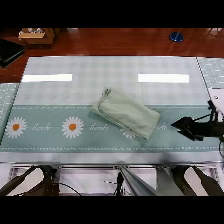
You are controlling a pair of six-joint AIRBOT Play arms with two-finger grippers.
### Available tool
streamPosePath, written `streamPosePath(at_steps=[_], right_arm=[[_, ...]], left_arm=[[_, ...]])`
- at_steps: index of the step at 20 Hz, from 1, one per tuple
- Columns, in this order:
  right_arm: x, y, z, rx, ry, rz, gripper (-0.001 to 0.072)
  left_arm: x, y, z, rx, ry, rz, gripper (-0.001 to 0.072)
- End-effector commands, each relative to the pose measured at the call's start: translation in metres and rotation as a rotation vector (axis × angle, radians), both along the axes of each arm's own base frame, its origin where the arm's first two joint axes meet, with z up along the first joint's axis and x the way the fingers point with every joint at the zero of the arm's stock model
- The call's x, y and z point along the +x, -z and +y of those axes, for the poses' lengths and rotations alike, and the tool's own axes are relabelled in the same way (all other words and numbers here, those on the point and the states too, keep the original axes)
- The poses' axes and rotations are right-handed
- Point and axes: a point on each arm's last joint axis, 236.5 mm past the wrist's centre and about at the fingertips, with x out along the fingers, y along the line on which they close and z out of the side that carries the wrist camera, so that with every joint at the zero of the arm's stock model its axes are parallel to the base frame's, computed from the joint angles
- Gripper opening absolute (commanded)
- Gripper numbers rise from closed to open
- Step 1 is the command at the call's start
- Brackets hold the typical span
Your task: Fold the shirts.
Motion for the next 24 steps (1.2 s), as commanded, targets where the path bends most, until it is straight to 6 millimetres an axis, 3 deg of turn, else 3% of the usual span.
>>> streamPosePath(at_steps=[1, 10, 14, 18, 20, 22, 24], right_arm=[[0.004, 0.019, 0.023, 0.153, 0.162, -0.054, 0.0602], [0.014, 0.023, 0.036, 0.233, 0.249, -0.116, 0.0581], [0.028, 0.029, 0.068, 0.199, 0.192, -0.132, 0.058], [0.034, 0.052, 0.097, 0.221, 0.235, -0.055, 0.0569], [0.041, 0.055, 0.115, 0.258, 0.232, -0.07, 0.0366], [0.057, 0.041, 0.126, 0.34, 0.247, -0.139, 0.0025], [0.075, 0.01, 0.127, 0.409, 0.219, -0.243, 0.0027]], left_arm=[[0.0, 0.001, 0.0, 0.004, -0.002, 0.002, 0.0409], [0.0, 0.001, 0.0, 0.003, -0.001, 0.003, 0.0409], [0.0, 0.001, 0.0, 0.002, -0.001, 0.004, 0.0408], [-0.005, 0.002, -0.003, 0.001, 0.021, 0.016, 0.0409], [-0.004, 0.002, -0.003, 0.001, 0.019, 0.015, 0.0408], [-0.004, 0.004, -0.002, 0.007, 0.017, 0.017, 0.0409], [-0.005, 0.008, 0.0, 0.025, 0.014, 0.027, 0.0409]])
